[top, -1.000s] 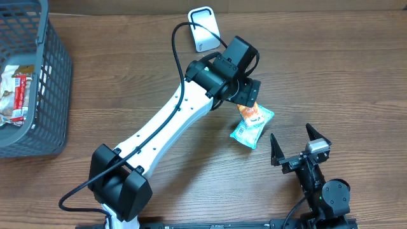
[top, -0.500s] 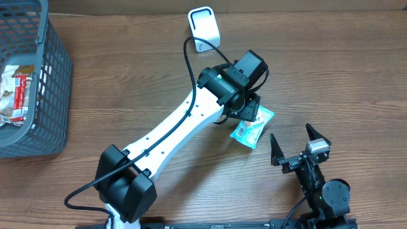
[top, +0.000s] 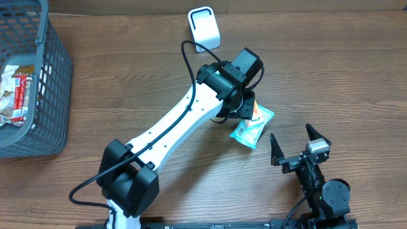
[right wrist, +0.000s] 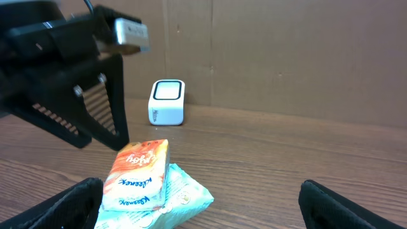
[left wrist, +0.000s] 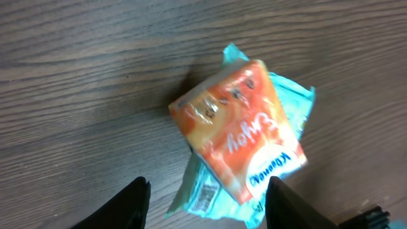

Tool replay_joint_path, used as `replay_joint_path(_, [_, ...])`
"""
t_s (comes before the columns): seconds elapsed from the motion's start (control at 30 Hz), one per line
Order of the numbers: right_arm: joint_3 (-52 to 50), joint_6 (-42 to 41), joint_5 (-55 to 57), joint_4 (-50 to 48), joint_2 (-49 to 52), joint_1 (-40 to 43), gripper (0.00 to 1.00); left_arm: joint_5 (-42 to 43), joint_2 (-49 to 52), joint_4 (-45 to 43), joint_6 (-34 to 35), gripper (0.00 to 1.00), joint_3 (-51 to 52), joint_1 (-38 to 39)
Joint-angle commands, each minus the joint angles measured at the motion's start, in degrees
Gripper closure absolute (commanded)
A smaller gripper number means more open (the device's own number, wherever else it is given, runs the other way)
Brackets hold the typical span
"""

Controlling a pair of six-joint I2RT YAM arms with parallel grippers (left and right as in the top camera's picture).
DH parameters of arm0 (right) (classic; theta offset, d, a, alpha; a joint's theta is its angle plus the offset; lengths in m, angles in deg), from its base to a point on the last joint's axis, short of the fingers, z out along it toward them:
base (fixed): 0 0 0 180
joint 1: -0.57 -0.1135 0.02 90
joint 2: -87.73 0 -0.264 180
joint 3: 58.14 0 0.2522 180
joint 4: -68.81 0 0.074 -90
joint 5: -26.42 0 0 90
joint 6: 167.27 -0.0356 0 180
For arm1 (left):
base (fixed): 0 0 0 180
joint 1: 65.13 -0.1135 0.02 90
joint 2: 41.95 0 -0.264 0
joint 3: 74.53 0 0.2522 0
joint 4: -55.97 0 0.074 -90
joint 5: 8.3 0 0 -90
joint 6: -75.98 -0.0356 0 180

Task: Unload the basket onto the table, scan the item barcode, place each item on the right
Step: 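Lower the wipes pack onto the table and open the left gripper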

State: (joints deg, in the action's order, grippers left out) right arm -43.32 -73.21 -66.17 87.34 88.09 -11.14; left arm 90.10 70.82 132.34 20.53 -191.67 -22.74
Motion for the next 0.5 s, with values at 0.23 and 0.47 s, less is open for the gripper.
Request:
replay_joint_path(0.23, [-0.61,0.22,0.39,-0.13,-0.17,0.2,0.0,0.13,5.09,-1.95,2.16,0.46,0.17,0.39])
replay_joint_path(0.47, [-0.61,0.22,0.39,-0.13,-0.17,0.2,0.0,0.24,6.12,-2.99,2.14,0.49,0.17,0.7])
